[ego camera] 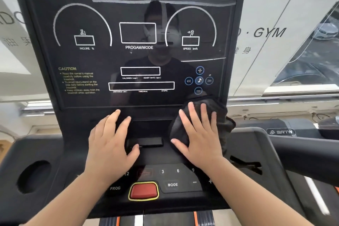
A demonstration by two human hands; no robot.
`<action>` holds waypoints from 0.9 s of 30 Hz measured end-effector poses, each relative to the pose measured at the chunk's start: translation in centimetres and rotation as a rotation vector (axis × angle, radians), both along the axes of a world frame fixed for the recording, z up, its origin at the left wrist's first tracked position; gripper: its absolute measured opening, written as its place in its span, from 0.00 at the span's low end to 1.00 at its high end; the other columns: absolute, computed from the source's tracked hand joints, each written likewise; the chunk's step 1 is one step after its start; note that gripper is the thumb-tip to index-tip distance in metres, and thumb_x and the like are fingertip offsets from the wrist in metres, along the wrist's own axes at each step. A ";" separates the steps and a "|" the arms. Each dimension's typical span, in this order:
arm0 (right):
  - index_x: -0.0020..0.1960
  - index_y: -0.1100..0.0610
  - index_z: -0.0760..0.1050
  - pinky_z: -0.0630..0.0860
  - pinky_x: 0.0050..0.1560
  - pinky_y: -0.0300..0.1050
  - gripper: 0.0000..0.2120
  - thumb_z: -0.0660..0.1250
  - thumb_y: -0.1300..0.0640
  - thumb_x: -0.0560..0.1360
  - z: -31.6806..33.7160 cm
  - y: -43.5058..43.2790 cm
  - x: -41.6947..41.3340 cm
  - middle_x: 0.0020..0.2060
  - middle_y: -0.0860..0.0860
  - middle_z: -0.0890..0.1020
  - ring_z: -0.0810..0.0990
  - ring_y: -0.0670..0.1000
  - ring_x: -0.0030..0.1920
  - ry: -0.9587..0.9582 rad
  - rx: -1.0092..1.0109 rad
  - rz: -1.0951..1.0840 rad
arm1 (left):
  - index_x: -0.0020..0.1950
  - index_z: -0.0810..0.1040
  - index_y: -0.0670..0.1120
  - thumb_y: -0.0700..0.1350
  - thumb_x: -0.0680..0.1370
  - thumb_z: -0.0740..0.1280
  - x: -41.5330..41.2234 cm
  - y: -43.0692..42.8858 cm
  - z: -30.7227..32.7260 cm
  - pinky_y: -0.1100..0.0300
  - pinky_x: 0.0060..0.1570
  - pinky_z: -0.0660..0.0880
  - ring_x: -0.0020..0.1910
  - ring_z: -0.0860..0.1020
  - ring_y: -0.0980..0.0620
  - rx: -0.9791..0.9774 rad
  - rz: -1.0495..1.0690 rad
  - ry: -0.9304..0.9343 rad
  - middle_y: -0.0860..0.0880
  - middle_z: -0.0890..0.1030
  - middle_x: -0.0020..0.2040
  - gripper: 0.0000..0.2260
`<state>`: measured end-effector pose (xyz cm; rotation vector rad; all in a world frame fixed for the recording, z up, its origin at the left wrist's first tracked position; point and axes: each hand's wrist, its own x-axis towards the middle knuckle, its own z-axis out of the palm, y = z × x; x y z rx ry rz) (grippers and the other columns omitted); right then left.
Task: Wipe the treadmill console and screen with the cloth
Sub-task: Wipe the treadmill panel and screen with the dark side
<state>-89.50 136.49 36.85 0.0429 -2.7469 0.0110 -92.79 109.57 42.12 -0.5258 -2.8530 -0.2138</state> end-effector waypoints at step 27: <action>0.82 0.56 0.57 0.59 0.80 0.57 0.36 0.64 0.54 0.77 3.0 -11.0 -2.3 0.80 0.51 0.66 0.60 0.57 0.80 -0.102 -0.006 0.380 | 0.80 0.56 0.46 0.58 0.72 0.66 0.2 -8.0 -2.1 0.37 0.76 0.58 0.79 0.58 0.40 0.178 0.155 -0.109 0.44 0.56 0.82 0.40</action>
